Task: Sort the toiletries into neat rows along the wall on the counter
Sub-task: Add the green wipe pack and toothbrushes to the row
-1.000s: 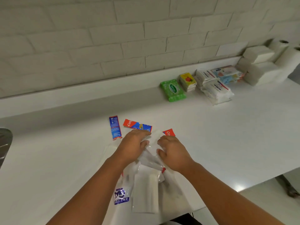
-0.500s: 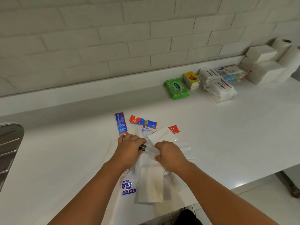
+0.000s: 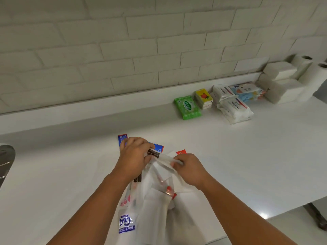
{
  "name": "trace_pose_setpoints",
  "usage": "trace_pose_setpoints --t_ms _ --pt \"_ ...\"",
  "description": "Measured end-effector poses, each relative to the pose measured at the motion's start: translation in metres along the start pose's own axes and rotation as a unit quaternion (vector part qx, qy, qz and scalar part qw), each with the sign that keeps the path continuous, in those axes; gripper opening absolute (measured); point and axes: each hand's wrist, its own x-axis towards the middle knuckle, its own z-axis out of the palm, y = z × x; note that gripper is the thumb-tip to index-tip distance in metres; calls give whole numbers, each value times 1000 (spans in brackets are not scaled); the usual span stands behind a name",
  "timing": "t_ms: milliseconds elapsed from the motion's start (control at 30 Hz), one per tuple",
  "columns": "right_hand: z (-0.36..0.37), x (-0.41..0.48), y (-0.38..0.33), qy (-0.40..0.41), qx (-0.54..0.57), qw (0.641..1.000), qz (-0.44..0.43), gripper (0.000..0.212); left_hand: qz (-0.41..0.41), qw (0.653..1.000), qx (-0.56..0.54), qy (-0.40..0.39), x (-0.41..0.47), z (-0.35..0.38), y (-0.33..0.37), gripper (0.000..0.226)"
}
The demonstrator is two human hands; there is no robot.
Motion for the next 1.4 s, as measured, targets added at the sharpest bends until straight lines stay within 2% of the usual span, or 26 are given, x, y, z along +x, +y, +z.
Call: trace_pose_setpoints --t_ms 100,167,233,333,367,433,667,767,833,933,1033,1133,1300,1400 --pt "-21 9 5 21 177 983 50 12 -73 995 -51 47 17 -3 4 47" --pt "-34 19 11 22 255 965 58 12 -175 968 -161 81 29 -5 12 50" --pt "-43 29 17 14 297 953 57 13 -276 914 -288 73 42 -3 21 45" --pt "-53 44 25 -5 323 945 53 11 -358 813 -457 46 62 8 31 33" --pt "-57 48 28 -16 325 945 46 11 -370 788 -489 54 70 11 34 27" --pt "-62 56 35 -43 328 943 29 13 -389 764 -510 77 85 16 38 20" --pt "-78 93 62 -125 261 957 14 19 -387 748 -525 122 136 33 43 16" --pt "-76 110 65 -112 305 945 34 15 -377 722 -564 134 149 42 54 6" --pt "-73 121 62 -93 358 927 61 16 -379 738 -549 105 147 52 65 5" --pt "-66 139 54 -85 390 914 77 12 -384 793 -472 36 137 73 76 21" --pt "-62 154 52 -85 367 924 70 9 -405 799 -445 15 139 89 76 28" --pt "-62 166 52 -57 298 951 62 14 -415 805 -423 9 152 96 69 30" --pt "-61 185 63 10 110 994 9 20 -397 859 -318 -57 176 111 50 47" --pt "-61 191 61 23 37 999 -24 24 -379 887 -250 -87 188 118 42 46"
